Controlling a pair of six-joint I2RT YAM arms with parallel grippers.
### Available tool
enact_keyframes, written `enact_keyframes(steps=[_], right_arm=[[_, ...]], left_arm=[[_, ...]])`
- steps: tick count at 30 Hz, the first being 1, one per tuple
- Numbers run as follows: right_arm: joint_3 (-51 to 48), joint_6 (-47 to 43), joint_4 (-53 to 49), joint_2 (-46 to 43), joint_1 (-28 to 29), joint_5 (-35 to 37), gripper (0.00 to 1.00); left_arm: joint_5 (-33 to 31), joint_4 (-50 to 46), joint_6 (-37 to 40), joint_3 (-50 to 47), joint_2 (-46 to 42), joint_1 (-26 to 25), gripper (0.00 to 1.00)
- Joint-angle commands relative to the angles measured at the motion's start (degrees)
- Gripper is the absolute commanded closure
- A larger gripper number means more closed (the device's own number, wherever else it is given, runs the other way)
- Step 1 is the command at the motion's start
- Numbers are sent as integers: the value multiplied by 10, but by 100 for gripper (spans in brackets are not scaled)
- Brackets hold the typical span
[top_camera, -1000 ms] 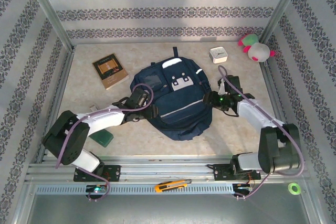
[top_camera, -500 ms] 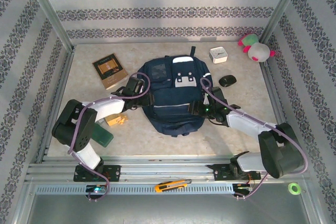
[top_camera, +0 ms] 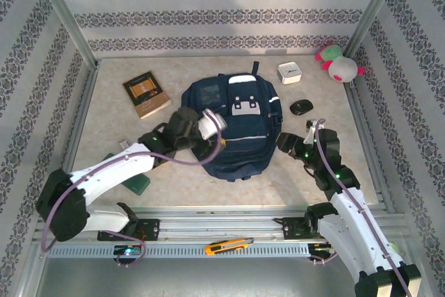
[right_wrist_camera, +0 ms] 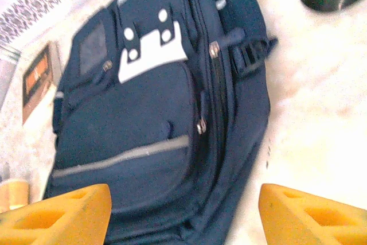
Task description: Pack the student bag
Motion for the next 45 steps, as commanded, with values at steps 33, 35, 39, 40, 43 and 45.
enact_keyframes(steps=[33, 35, 39, 40, 43, 45], right_arm=[[-1, -44, 8, 57, -4, -57, 31], [7, -55, 20, 67, -4, -62, 31], [7, -74, 65, 74, -4, -85, 31], [5, -83, 82, 74, -4, -93, 32], [-7, -113, 121, 69, -4, -106, 33], [-14, -120, 143, 68, -4, -105, 33]], left_arm=[[16, 49, 157, 135, 174, -34, 100], [43, 29, 149, 135, 134, -22, 100], [94, -17, 142, 147, 90, 14, 100], [109, -28, 140, 150, 83, 25, 100], [173, -58, 135, 160, 67, 59, 100], [208, -64, 133, 162, 59, 77, 100]])
